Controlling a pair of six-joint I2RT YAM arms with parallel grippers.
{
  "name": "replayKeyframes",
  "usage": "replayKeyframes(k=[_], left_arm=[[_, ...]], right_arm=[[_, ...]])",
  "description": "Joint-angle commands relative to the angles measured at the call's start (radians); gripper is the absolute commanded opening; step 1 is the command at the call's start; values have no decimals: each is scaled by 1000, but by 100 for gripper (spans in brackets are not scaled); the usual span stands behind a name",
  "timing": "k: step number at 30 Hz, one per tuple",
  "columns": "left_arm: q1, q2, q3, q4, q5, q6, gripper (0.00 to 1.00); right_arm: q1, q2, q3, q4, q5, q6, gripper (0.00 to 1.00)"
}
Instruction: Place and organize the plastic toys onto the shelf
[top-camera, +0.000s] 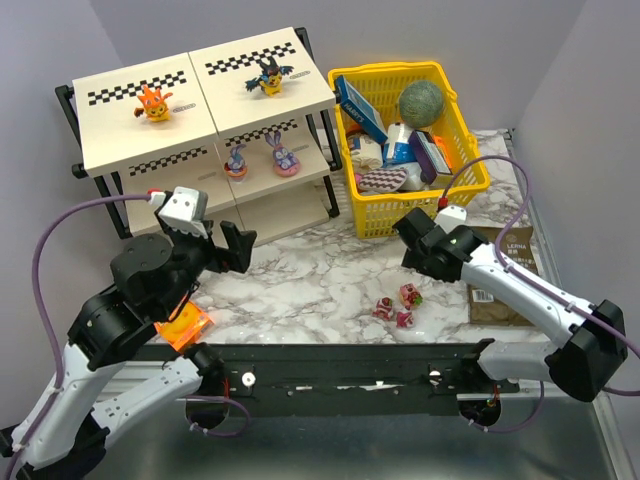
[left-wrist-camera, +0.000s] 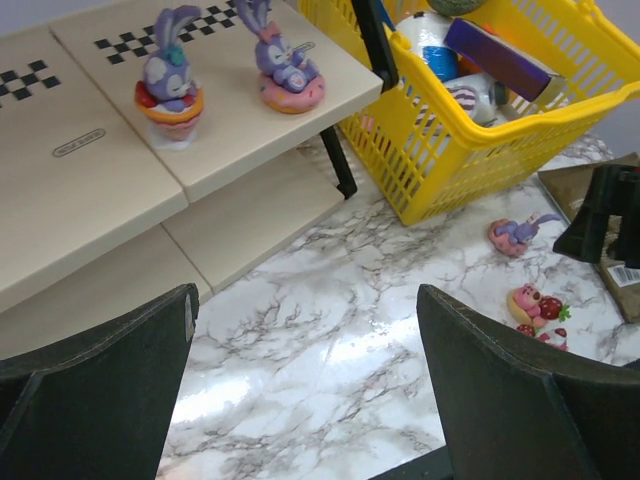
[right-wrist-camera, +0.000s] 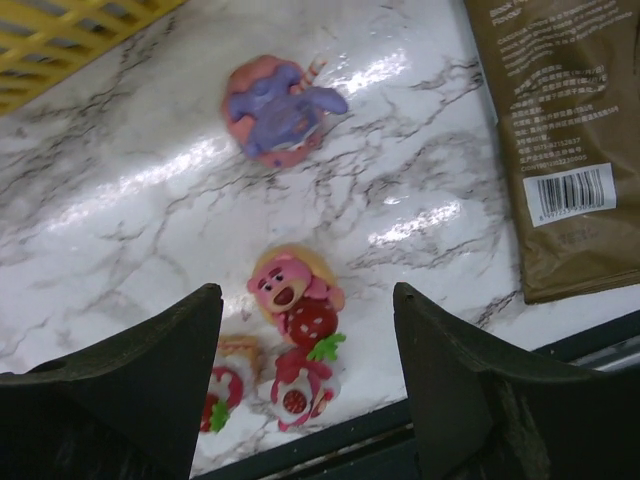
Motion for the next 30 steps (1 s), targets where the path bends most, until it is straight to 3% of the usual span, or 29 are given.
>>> replayKeyframes(k=[1, 8, 11, 19, 30], left_arm=[[1, 57, 47, 80, 88, -1, 99], [-1, 84, 63, 114, 111, 4, 99], [1, 88, 72, 115, 111, 13, 99], [1, 71, 83, 88, 94, 35, 99], [1, 51, 56, 89, 94, 18, 99]], right_arm=[[-82, -24, -90, 257, -30, -131, 77], [-151, 8, -162, 512, -41, -240, 76], [-185, 40, -164, 541, -28, -225, 73], [-204, 100, -142, 537, -35, -171, 56], [-204, 68, -155, 475, -4, -131, 46]])
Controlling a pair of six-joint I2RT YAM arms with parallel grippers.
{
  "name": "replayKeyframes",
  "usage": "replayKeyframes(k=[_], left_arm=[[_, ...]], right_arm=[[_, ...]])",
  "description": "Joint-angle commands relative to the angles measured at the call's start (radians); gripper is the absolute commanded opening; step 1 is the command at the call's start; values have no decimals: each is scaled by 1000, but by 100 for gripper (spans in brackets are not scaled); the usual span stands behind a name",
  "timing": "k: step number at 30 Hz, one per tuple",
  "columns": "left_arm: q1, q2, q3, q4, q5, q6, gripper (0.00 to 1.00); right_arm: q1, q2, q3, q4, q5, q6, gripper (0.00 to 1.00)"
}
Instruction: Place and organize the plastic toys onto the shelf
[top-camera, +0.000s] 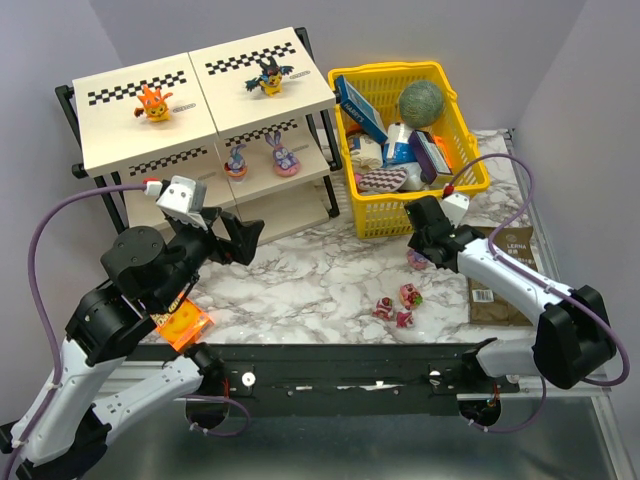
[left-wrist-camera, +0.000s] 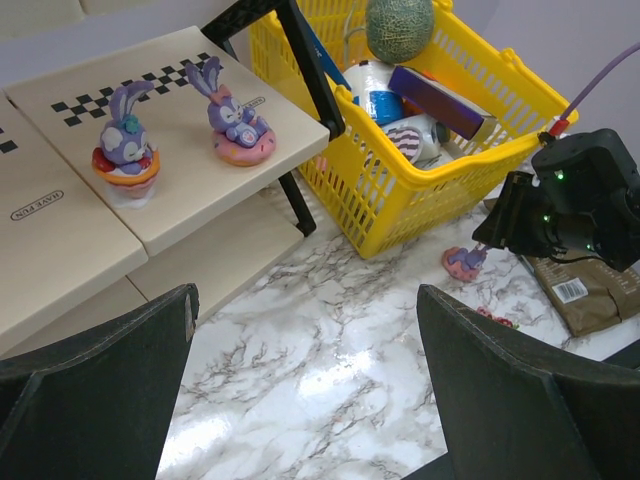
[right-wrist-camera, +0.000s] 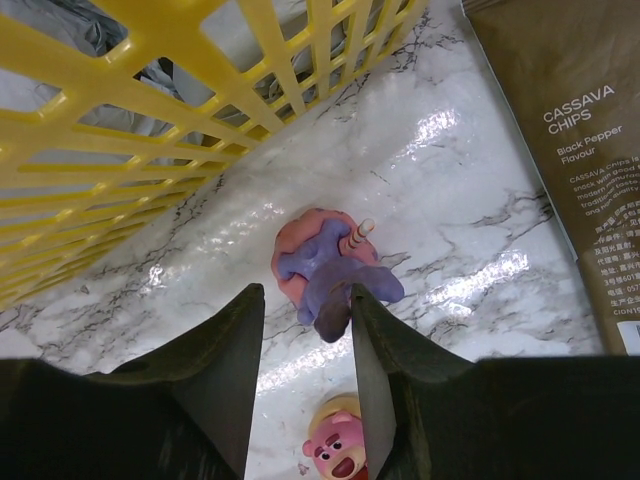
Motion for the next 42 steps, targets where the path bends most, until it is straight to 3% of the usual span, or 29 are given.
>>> replayKeyframes(k=[1, 13, 30, 39, 42], left_arm=[[-1, -5, -6, 3, 11, 2, 99], [1, -7, -17, 0, 17, -7, 99], [1, 4, -11, -6, 11, 11, 99], [1, 9, -12, -6, 5, 13, 99], [1, 10, -14, -6, 8, 16, 99]], right_arm=[[0, -24, -4, -33, 20, 25, 45], [0, 3, 52, -171, 25, 91, 40], [0, 81, 46, -78, 56, 94, 36], [0, 84, 36, -82, 53, 97, 29], [0, 80, 29, -85, 44, 105, 22]])
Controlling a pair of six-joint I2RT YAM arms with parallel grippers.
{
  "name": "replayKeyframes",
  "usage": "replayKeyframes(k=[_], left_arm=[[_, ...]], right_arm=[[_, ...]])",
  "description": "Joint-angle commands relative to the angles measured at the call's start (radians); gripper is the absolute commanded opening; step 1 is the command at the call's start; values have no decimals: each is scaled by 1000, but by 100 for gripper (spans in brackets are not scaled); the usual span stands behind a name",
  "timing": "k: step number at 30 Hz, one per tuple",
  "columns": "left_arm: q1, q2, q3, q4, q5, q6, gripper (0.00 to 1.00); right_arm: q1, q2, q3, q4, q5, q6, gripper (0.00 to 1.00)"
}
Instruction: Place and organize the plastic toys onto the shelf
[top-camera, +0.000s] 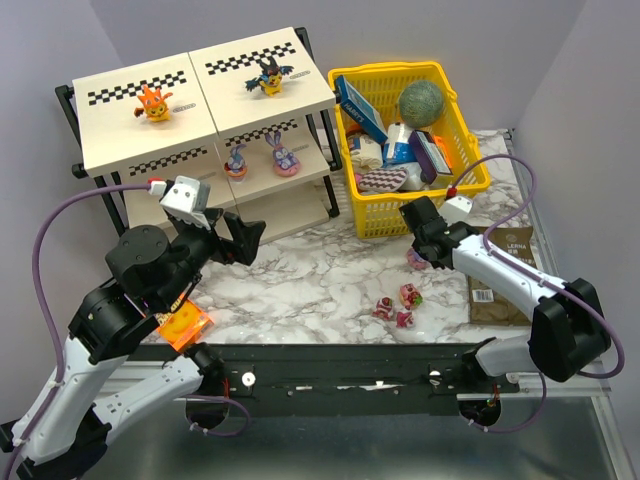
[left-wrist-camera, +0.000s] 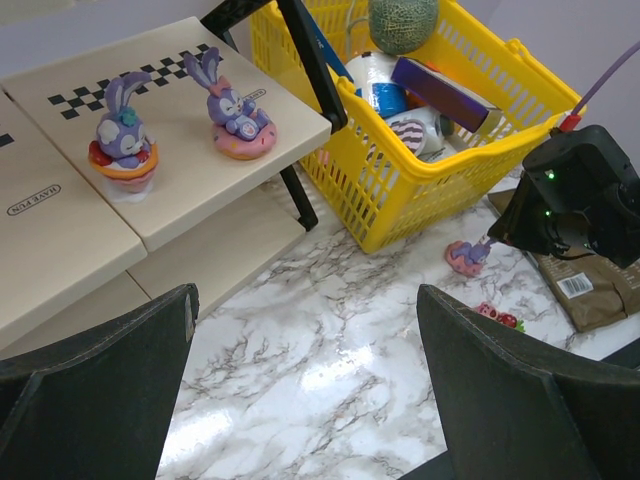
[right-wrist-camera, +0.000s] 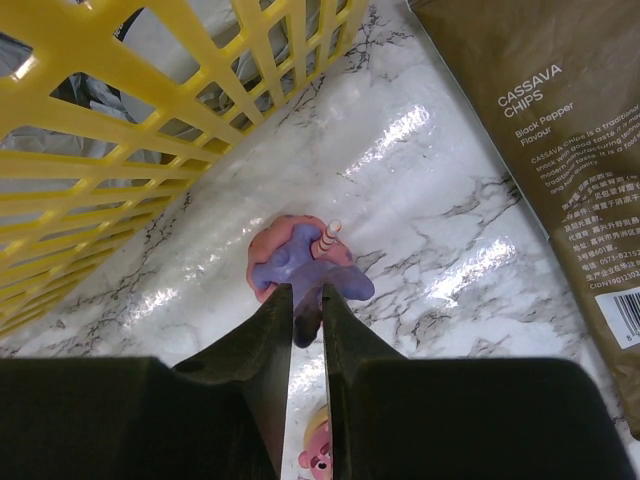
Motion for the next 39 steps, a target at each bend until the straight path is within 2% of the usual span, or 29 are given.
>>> replayKeyframes(k=[1, 5, 26, 27, 28, 30, 32, 35, 39], left_arm=[[-1, 10, -1, -5, 8, 16, 99], [1, 12, -4, -4, 8, 15, 99], [1, 4, -53, 19, 39, -7, 99], [1, 4, -55, 21, 40, -7, 99], [-1, 1, -56, 19, 42, -8, 99], [1, 0, -56, 16, 42, -7, 99], [1, -3, -58, 15, 42, -5, 99], [-1, -2, -60, 13, 42, -5, 99], [1, 0, -64, 15, 48, -4, 99]], right_arm=[[-7, 28, -2, -3, -33, 2, 16], [-9, 2, -10, -9, -35, 2, 1], [8, -179, 35, -87, -125, -8, 1], [8, -176, 33, -101, -110, 6, 5], [8, -170, 33, -138, -95, 26, 19], [8, -154, 22, -167, -47, 38, 31], [7, -159, -20, -152, -26, 32, 48], [7, -180, -68, -72, -19, 3, 58], [7, -173, -117, 25, -12, -23, 59]])
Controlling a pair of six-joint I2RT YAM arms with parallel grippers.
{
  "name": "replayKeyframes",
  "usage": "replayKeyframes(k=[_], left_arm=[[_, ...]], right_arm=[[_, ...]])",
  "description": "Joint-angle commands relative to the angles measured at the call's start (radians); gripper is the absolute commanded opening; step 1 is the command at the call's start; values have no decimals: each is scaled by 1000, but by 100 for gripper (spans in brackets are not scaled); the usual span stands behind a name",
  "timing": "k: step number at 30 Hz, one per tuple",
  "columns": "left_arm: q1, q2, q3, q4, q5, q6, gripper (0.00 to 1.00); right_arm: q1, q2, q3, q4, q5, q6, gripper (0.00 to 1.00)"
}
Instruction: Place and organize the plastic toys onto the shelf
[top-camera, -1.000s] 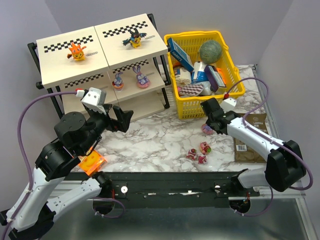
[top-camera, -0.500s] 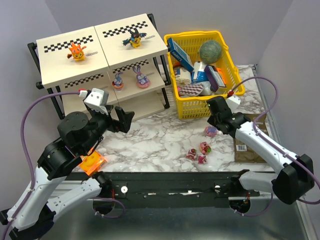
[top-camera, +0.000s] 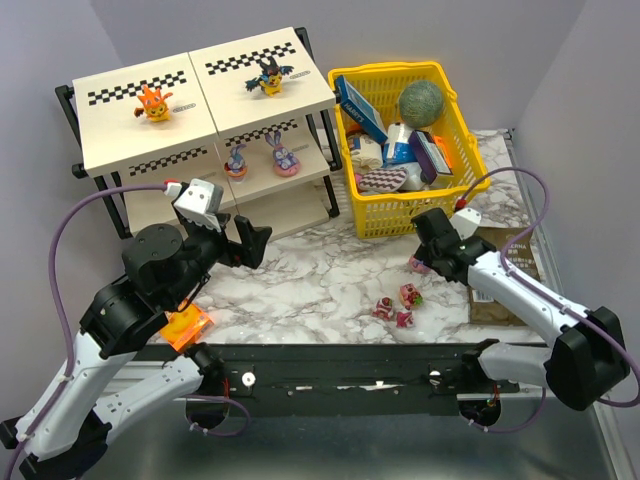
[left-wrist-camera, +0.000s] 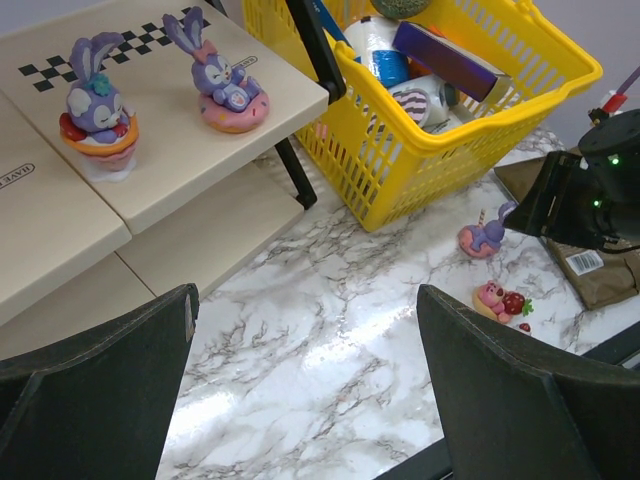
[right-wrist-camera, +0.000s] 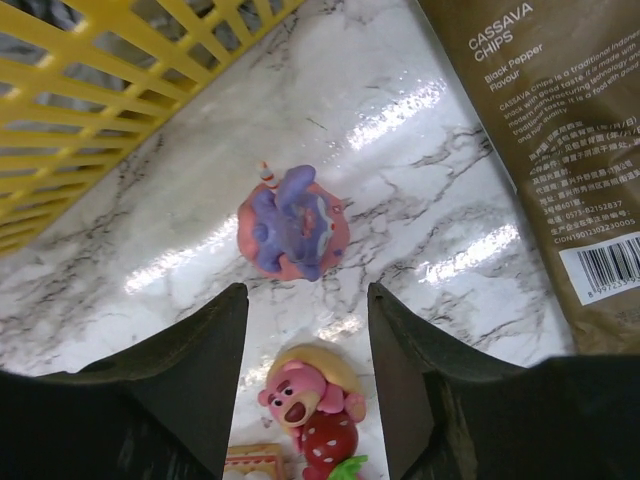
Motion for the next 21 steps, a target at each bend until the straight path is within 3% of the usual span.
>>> replayKeyframes(k=[1, 13, 21], left_arm=[[1, -3, -10, 11, 28, -2, 99], [1, -1, -7, 5, 16, -4, 99], [1, -3, -13, -2, 10, -2, 99]], right_arm=[[6, 11, -35, 108, 57, -18, 59], [3, 91, -18, 205, 104, -71, 53], [-3, 116, -17, 209, 143, -67, 30]])
